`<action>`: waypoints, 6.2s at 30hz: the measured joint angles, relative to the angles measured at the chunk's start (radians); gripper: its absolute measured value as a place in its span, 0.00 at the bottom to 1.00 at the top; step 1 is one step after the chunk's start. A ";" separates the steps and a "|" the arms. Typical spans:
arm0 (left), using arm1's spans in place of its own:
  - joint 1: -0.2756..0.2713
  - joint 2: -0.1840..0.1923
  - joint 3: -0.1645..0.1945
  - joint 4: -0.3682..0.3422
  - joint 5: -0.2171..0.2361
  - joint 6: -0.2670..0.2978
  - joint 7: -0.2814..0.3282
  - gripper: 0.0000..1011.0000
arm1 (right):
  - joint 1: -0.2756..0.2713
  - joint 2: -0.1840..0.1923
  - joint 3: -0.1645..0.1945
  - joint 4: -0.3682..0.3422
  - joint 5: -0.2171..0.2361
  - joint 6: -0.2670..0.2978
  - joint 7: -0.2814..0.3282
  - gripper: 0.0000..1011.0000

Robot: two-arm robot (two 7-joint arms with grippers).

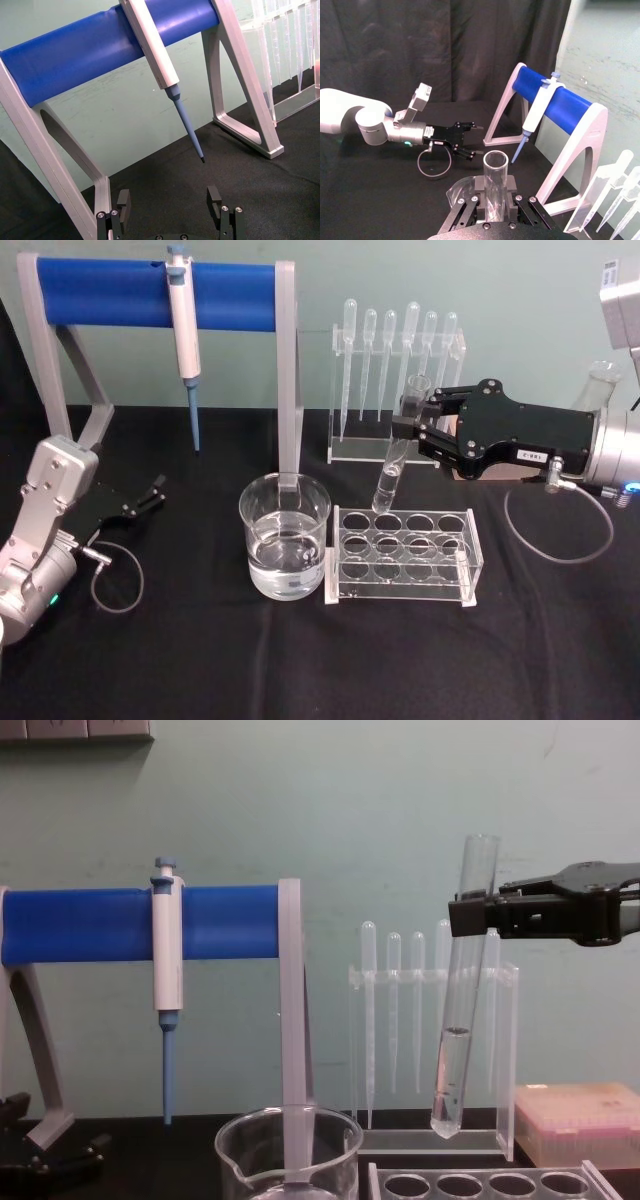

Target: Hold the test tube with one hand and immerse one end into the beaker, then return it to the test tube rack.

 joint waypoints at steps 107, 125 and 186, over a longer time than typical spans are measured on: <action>0.000 0.000 0.000 0.000 0.000 0.000 0.000 0.99 | 0.221 -0.169 -0.211 0.133 -0.010 0.015 0.032 0.24; 0.000 0.000 0.000 0.000 0.000 0.000 0.000 0.99 | 0.203 -0.208 -0.270 0.254 -0.031 -0.059 0.034 0.24; 0.000 0.000 0.000 0.000 0.000 0.000 0.000 0.99 | 0.177 -0.287 -0.267 0.406 -0.109 -0.116 0.046 0.24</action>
